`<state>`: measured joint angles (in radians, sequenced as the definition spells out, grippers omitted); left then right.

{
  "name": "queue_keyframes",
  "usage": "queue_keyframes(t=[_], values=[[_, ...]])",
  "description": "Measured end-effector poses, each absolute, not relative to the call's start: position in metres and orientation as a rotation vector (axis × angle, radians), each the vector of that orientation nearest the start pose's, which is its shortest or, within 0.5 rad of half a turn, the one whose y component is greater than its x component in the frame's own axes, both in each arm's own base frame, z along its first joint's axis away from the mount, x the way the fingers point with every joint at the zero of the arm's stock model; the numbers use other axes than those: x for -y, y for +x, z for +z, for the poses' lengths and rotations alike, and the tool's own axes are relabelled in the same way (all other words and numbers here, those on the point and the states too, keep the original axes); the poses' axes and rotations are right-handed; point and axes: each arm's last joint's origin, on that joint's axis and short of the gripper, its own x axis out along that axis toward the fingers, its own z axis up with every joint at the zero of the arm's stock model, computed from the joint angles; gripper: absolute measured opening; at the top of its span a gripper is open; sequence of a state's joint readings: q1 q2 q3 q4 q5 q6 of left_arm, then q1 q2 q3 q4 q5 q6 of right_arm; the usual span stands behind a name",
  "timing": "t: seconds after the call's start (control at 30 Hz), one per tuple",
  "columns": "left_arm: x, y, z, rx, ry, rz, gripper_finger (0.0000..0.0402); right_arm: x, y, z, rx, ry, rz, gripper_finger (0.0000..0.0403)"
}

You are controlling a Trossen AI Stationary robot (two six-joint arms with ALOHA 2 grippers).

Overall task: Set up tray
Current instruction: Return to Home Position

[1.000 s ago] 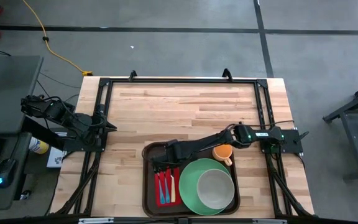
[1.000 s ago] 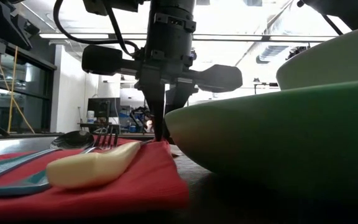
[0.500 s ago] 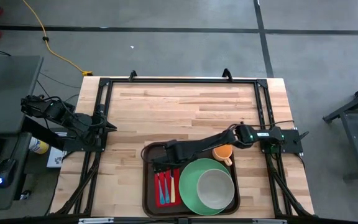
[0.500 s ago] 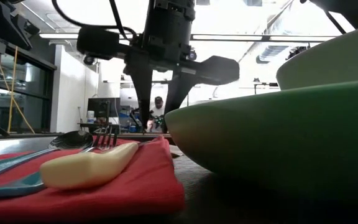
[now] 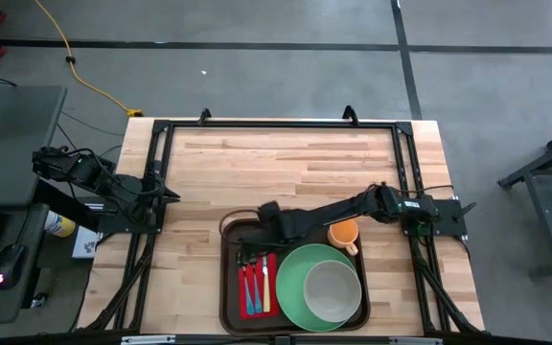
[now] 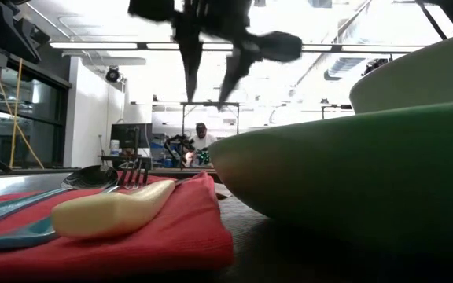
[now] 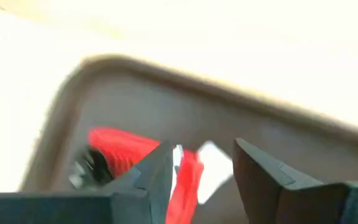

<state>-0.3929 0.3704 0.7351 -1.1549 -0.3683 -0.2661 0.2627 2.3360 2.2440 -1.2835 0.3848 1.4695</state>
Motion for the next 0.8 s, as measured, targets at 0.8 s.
queue_keyframes(t=[0.8], values=[[0.014,0.069,0.309,-0.335,0.212,0.059,0.0067,-0.066,0.261,0.466,-0.593,0.202,-0.767,0.0]])
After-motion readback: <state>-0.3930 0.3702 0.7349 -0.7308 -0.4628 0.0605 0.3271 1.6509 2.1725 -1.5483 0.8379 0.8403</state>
